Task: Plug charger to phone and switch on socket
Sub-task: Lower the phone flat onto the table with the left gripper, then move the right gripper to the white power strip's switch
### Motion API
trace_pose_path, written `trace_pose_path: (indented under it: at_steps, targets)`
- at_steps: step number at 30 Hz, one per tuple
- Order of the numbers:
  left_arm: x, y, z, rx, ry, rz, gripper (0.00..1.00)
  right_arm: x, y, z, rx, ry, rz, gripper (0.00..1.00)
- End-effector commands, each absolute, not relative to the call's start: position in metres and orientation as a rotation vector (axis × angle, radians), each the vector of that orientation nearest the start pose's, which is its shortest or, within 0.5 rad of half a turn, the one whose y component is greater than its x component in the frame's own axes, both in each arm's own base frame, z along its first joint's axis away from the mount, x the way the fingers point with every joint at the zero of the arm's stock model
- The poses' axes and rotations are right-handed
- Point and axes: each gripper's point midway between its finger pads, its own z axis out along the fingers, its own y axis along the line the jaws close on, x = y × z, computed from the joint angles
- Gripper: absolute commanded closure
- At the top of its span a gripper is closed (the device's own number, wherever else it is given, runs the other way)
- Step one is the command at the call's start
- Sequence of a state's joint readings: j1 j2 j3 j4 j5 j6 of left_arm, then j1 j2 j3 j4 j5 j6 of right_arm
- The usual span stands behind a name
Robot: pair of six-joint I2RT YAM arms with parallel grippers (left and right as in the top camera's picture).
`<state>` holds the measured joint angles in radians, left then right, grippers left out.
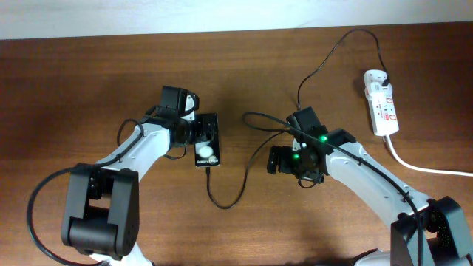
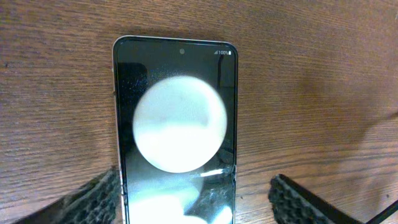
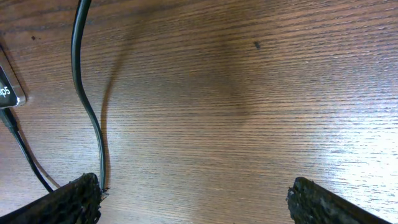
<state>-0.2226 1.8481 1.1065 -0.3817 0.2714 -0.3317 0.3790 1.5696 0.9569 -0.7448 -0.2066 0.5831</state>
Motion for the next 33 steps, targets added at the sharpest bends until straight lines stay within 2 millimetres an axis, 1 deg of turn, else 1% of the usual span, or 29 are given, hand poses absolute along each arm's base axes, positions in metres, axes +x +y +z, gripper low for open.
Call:
trace_pose_path:
  at_steps: [1,2,3,4,5,7,8,10,11,12,13,14,15,16,17,18,20,21,23,24,25,26,27,28,30,31,33]
  targets:
    - [0.405,-0.139,0.046,-0.04,2.692,-0.528,0.49,0.273,0.143,0.052,0.276,2.99,0.421,0.01]
    - [0.405,-0.139,0.046,-0.042,2.692,-0.521,0.68,0.273,0.143,0.052,0.276,2.99,0.421,0.01]
    - [0.406,-0.136,0.045,-0.049,2.692,-0.499,0.84,0.273,0.143,0.052,0.276,2.99,0.421,0.01]
    - [0.407,-0.131,0.044,-0.06,2.69,-0.456,0.96,0.273,0.143,0.052,0.276,2.99,0.421,0.01]
    - [0.41,-0.124,0.043,-0.074,2.686,-0.401,0.99,0.273,0.143,0.052,0.276,2.99,0.421,0.01]
    - [0.412,-0.115,0.041,-0.093,2.68,-0.333,1.0,0.273,0.143,0.052,0.276,2.99,0.421,0.01]
    - [0.412,-0.112,0.041,-0.103,2.68,-0.309,0.97,0.273,0.143,0.052,0.276,2.99,0.421,0.02]
    - [0.412,-0.112,0.041,-0.103,2.68,-0.31,0.84,0.273,0.143,0.052,0.276,2.99,0.421,0.01]
    - [0.412,-0.112,0.041,-0.102,2.681,-0.311,0.74,0.273,0.143,0.052,0.276,2.989,0.421,0.01]
    - [0.412,-0.113,0.041,-0.103,2.681,-0.311,0.56,0.273,0.143,0.052,0.276,2.989,0.421,0.01]
    - [0.412,-0.113,0.041,-0.103,2.681,-0.312,0.2,0.276,0.144,0.053,0.273,2.978,0.428,0.01]
    - [0.412,-0.112,0.04,-0.103,2.684,-0.31,0.08,0.281,0.147,0.054,0.27,2.957,0.444,0.01]
    - [0.412,-0.112,0.04,-0.103,2.684,-0.31,0.0,0.285,0.15,0.056,0.267,2.94,0.472,0.01]
    - [0.412,-0.112,0.04,-0.103,2.684,-0.31,0.01,0.291,0.153,0.059,0.257,2.911,0.493,0.18]
    - [0.412,-0.112,0.04,-0.103,2.684,-0.31,0.01,0.295,0.15,0.06,0.261,2.899,0.477,0.49]
    - [0.412,-0.112,0.04,-0.103,2.684,-0.31,0.01,0.296,0.147,0.062,0.278,2.897,0.476,0.51]
    - [0.412,-0.112,0.04,-0.103,2.684,-0.31,0.01,0.306,0.135,0.075,0.347,2.888,0.475,0.5]
    - [0.412,-0.112,0.04,-0.103,2.684,-0.31,0.01,0.308,0.13,0.079,0.371,2.889,0.469,0.48]
    - [0.412,-0.112,0.04,-0.103,2.684,-0.31,0.01,0.311,0.108,0.098,0.479,2.91,0.438,0.4]
    - [0.412,-0.112,0.04,-0.103,2.684,-0.31,0.01,0.309,0.099,0.107,0.521,2.924,0.422,0.38]
    - [0.412,-0.112,0.04,-0.103,2.684,-0.31,0.01,0.305,0.081,0.121,0.59,2.946,0.36,0.37]
    - [0.411,-0.113,0.041,-0.101,2.685,-0.318,0.01,0.302,0.067,0.129,0.636,2.954,0.291,0.35]
    - [0.411,-0.114,0.041,-0.1,2.684,-0.321,0.01,0.298,0.052,0.136,0.683,2.957,0.217,0.07]
    - [0.411,-0.114,0.041,-0.1,2.684,-0.321,0.01,0.295,0.039,0.138,0.714,2.958,0.142,0.07]
    - [0.411,-0.114,0.041,-0.1,2.684,-0.321,0.01,0.293,0.009,0.136,0.759,2.921,-0.067,0.07]
    - [0.411,-0.114,0.041,-0.1,2.684,-0.321,0.01,0.293,-0.005,0.136,0.8,2.895,-0.148,0.05]
    - [0.411,-0.114,0.041,-0.1,2.685,-0.32,0.01,0.293,-0.014,0.135,0.845,2.886,-0.151,0.01]
